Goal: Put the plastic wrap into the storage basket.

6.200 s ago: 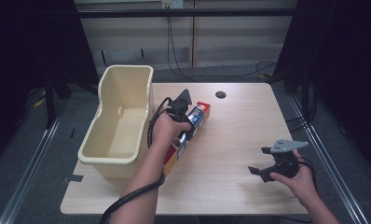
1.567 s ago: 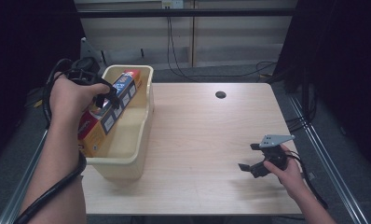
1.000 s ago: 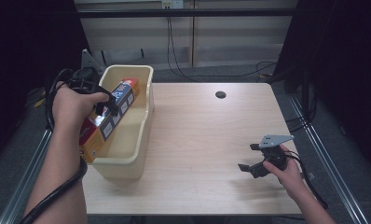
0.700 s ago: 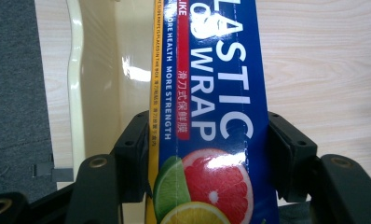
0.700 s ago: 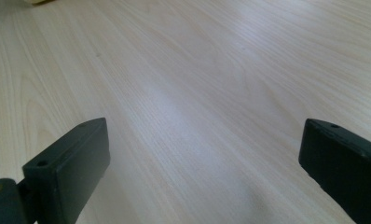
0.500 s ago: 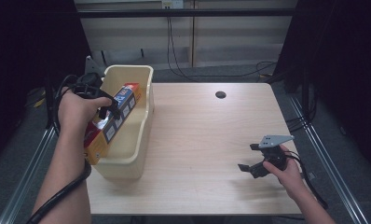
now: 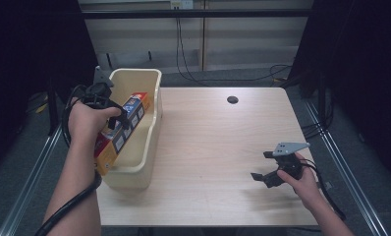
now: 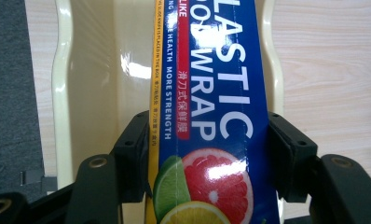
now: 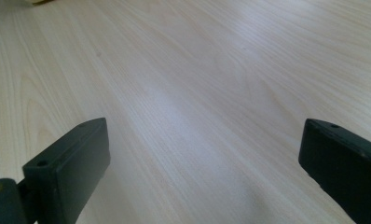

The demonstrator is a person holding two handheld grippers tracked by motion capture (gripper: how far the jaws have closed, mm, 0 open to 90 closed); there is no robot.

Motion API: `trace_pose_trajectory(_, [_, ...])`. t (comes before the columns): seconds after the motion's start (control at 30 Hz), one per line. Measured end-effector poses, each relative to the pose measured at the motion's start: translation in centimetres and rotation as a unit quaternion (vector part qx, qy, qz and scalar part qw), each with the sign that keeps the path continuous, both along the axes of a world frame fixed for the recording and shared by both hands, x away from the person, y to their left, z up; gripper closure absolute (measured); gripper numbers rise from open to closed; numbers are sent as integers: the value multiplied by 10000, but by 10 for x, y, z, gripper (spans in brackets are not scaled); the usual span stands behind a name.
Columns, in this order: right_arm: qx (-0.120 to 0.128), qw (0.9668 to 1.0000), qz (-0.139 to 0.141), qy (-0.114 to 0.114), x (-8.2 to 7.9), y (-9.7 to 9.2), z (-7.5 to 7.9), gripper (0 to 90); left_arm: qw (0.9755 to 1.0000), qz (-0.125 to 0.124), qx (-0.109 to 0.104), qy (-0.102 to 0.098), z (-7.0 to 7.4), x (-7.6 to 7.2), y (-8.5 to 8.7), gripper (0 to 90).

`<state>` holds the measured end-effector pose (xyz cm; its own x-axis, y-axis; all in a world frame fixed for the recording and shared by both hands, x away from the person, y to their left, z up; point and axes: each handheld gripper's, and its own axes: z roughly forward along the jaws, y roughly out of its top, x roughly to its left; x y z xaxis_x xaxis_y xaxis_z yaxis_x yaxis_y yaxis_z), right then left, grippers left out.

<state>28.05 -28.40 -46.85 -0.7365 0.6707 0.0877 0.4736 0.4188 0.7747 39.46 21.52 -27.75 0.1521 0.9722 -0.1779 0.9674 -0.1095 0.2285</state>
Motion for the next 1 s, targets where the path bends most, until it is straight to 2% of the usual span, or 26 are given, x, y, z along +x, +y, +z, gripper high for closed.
trace_pose_trajectory(0.03, [3, 10000, 22, 1, 0, 0, 0, 20, 10000, 69, -45, 6, -2, 0, -1, 410])
trace_pose_trajectory(0.17, [-15, 10000, 6, -5, 0, 0, 0, 20, 10000, 21, -10, 59, -7, 2, -1, 409])
trace_pose_trajectory(0.33, [-19, 10000, 37, -8, 0, 0, 0, 20, 9999, 102, -22, 33, -13, 3, -2, 409])
trace_pose_trajectory(0.37, [-27, 10000, 32, -12, 0, 0, 0, 20, 9999, 38, -22, 95, -13, 3, -1, 409])
trace_pose_trajectory(0.43, [-25, 10000, 36, -5, 0, 0, 0, 20, 10000, 13, 28, 93, -16, 4, -1, 409])
trace_pose_trajectory(0.5, [-27, 10000, 35, -4, 0, 0, -1, 20, 9999, 107, -24, 101, -18, 4, -2, 409])
trace_pose_trajectory(0.6, [-20, 10000, 52, -7, 0, 0, 0, 20, 9999, 41, 27, 96, -20, 5, -1, 409])
trace_pose_trajectory(0.87, [-35, 10000, 71, 4, -1, 1, -1, 20, 9998, 141, -17, 169, -24, 6, -2, 409])
trace_pose_trajectory(1.0, [-49, 10000, 79, 4, -1, 1, -1, 20, 9998, 128, 39, 160, -27, 7, -1, 408])
